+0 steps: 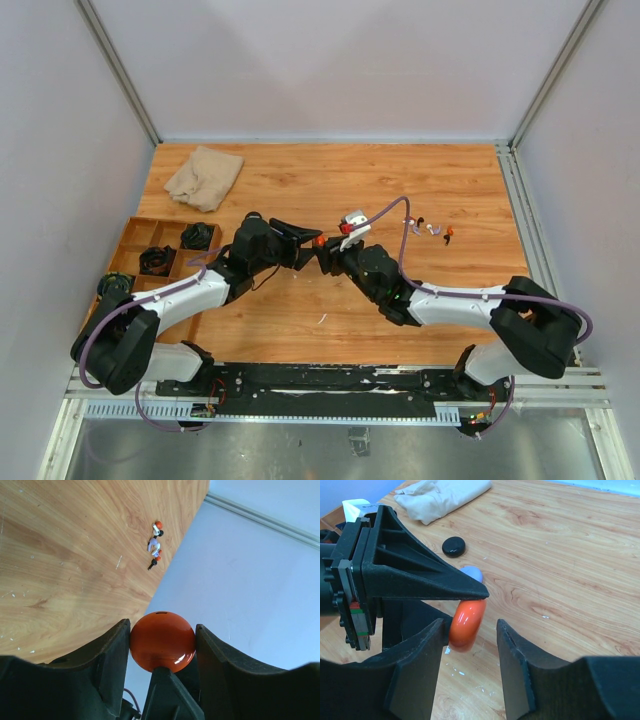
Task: Insert the wireless bluetooth earbuds into the charging case
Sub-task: Open the charging case.
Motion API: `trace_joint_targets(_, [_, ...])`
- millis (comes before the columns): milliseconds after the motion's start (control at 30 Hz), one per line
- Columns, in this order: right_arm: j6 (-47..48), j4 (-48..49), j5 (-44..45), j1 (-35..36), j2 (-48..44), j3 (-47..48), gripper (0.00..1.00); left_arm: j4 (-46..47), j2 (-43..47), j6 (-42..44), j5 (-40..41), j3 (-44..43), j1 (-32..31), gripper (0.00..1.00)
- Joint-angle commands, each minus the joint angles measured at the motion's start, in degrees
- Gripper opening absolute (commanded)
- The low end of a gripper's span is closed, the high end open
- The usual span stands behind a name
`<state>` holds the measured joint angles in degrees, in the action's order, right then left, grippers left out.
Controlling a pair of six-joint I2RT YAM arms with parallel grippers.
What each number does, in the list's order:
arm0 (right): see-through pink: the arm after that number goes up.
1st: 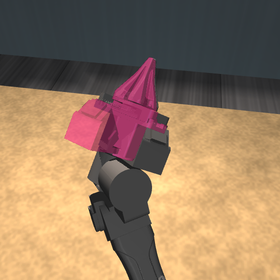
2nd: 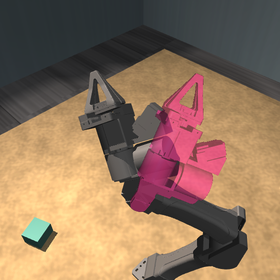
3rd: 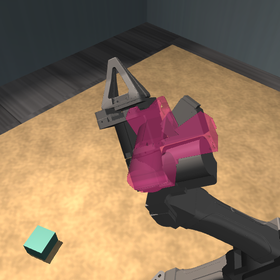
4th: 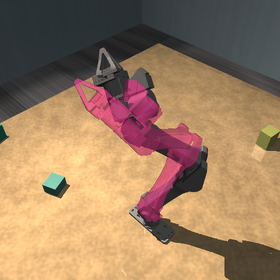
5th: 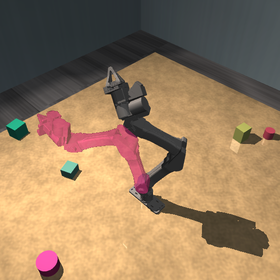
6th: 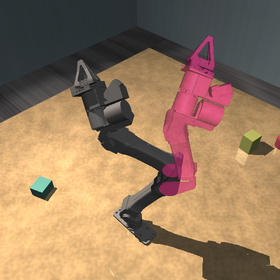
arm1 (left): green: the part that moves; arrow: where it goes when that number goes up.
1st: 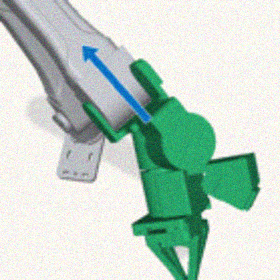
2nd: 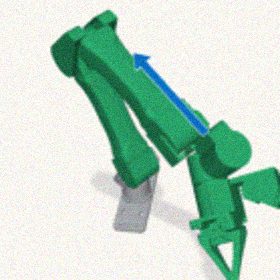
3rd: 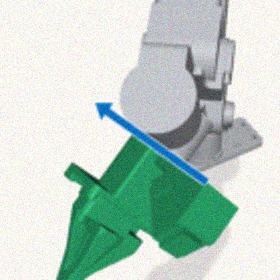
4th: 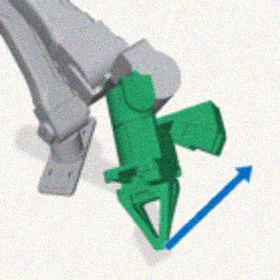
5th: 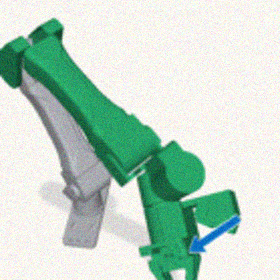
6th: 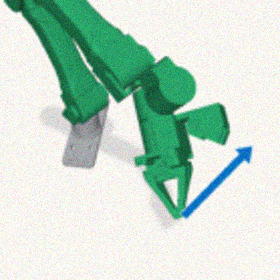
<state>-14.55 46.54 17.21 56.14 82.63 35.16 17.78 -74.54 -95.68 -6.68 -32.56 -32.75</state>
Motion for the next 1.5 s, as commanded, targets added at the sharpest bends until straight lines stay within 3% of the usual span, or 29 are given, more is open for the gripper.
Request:
trace_joint_targets(0, [-0.15,2.13,1.76,0.85,0.45,1.21,0.45,2.17,0.69,-1.23,-0.08,0.87,-0.47,0.12])
trace_joint_targets(133, [-0.62,1.03,1.57,0.81,0.0,1.28,0.39,2.31,1.05,-1.44,-0.11,1.17,-0.58,0.12])
trace_joint_targets(333, [-0.92,-0.18,1.62,0.86,-0.45,1.47,0.21,2.26,1.57,-1.09,-0.39,1.21,-0.87,0.16])
trace_joint_targets(600, [3.29,-4.33,0.76,0.74,-4.63,2.05,0.02,6.25,1.14,1.74,-2.01,2.91,-0.82,0.34])
trace_joint_targets(733, [6.25,-8.6,-3.16,0.17,-7.57,2.73,0.01,6.67,0.1,7.36,-3.18,2.28,-0.68,0.47])
trace_joint_targets(1033, [11.27,-23.41,-8.55,-3.18,-15.44,4.67,0.01,5.8,0.62,23.52,-7.07,0.65,1.37,0.62])
trace_joint_targets(1233, [11.78,-27.25,-9.67,-5.03,-19.0,4.39,0.01,6.7,3.83,30.46,-8.39,0.85,1.81,0.78])
trace_joint_targets(1467, [15.75,-38.35,-19.79,-10.39,-22.23,9.29,0.01,7.83,7.93,51.01,-12.5,0.0,1.82,0.87])
